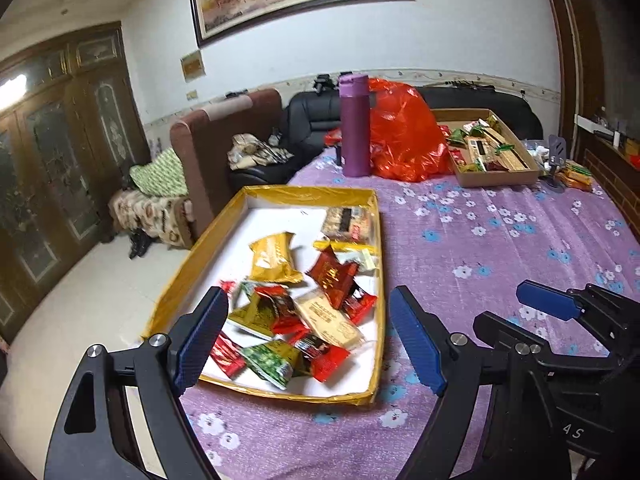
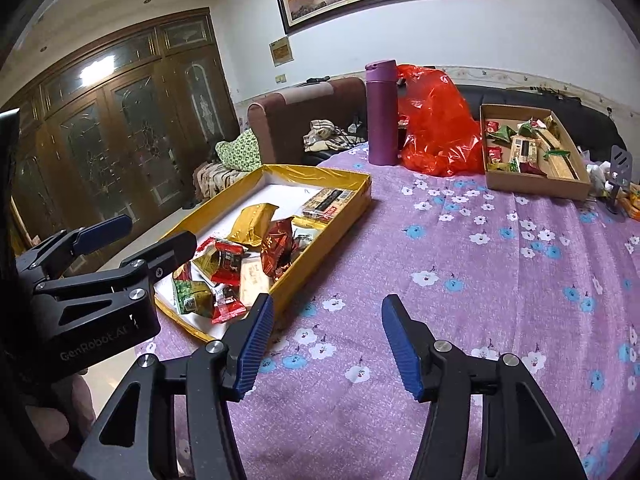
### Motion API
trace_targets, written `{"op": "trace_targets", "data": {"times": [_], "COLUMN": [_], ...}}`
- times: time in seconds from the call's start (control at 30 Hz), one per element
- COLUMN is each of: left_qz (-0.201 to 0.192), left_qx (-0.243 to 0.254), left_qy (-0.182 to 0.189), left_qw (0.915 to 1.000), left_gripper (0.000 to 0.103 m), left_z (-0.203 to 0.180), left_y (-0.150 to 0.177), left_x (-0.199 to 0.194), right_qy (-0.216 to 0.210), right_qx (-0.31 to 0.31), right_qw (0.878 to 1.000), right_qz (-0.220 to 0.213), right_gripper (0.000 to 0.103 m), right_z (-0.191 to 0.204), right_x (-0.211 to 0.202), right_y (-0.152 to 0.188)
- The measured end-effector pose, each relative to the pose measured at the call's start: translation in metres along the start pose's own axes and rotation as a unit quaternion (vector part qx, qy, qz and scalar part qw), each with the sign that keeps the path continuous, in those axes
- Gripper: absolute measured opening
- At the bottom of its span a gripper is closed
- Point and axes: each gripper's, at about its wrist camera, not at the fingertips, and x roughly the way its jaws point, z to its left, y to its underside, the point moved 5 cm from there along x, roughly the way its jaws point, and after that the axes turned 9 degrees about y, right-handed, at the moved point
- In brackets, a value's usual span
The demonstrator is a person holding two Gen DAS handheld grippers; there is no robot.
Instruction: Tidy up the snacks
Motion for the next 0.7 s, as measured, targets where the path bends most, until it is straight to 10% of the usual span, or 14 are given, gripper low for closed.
{"op": "trace_targets", "data": {"times": [0.3,0.57,0.7], "left_qz": [0.073,0.139,0.163], "left_qx": [-0.115,-0.009,0.012], "left_qy": [-0.024,-0.079,-0.032], "left_qw": [0.9904,0.9872,0.9861], "left_gripper": [0.083,0.084,0.084], "left_z": [0.093,0.064,0.038], "left_y": [0.021,0.037,0.035], "left_x": [0.037,0.082,0.103], "right_qy": [0.004,-0.001,0.0], "right_qx": [0.017,0.012,0.022], "right_qw": [1.0,1.0,1.0], "right_qz": [0.006,0.012,0.012], "right_gripper": [0.058,0.058,0.058], "right_z": [-0.014,-0.011,-0.015], "right_x": [0.002,0.008,0.008], "right_y": [0.005,0.01,0.009]}}
